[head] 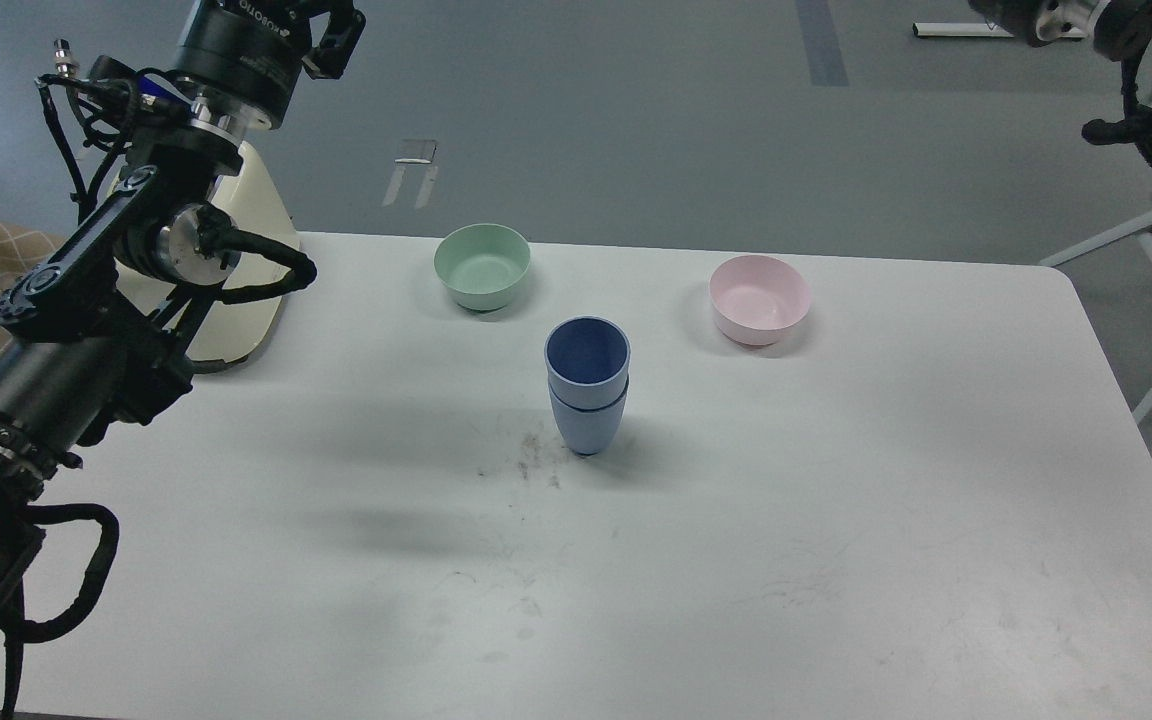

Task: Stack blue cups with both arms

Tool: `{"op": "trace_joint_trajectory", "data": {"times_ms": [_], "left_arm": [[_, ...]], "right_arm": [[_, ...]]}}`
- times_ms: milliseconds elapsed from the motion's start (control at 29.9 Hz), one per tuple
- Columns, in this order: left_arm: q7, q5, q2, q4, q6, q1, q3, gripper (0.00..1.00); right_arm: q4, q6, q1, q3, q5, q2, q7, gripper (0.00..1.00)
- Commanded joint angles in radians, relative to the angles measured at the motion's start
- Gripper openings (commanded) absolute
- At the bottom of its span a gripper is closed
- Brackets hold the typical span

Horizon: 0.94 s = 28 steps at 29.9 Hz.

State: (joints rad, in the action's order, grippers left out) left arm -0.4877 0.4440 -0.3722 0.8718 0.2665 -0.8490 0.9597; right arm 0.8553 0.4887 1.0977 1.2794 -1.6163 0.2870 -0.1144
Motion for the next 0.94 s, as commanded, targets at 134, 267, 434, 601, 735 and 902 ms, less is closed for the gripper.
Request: {"op": "trace_joint_trajectory", "data": {"times_ms": [134, 267, 434, 601, 735, 902], "left_arm": [[0.078, 0.001, 0.013, -0.007, 0.028, -0.005, -0.004, 0.98], [0.083, 0.001, -0.004, -0.007, 0.042, -0.001, -0.001, 0.98], [0.087, -0.001, -0.030, -0.007, 0.103, 0.002, 0.010, 0.98], [0.122, -0.001, -0.016, -0.007, 0.135, 0.002, 0.094, 0.98], [0.173, -0.001, -0.002, -0.007, 0.145, 0.005, 0.132, 0.98], [0.179, 0.001, 0.009, -0.007, 0.142, 0.007, 0.134, 0.98]], "right_arm": [[-0.068, 0.000, -0.062, 0.044, 0.288, 0.003, 0.006, 1.00], [-0.071, 0.000, -0.145, 0.083, 0.501, 0.000, 0.007, 1.00], [-0.071, 0.000, -0.229, 0.149, 0.705, -0.017, 0.001, 1.00], [-0.059, 0.000, -0.226, 0.184, 0.713, -0.022, 0.001, 1.00], [-0.059, 0.000, -0.226, 0.257, 0.717, -0.022, 0.001, 1.00], [-0.029, 0.000, -0.257, 0.316, 0.786, -0.025, -0.002, 1.00]]}}
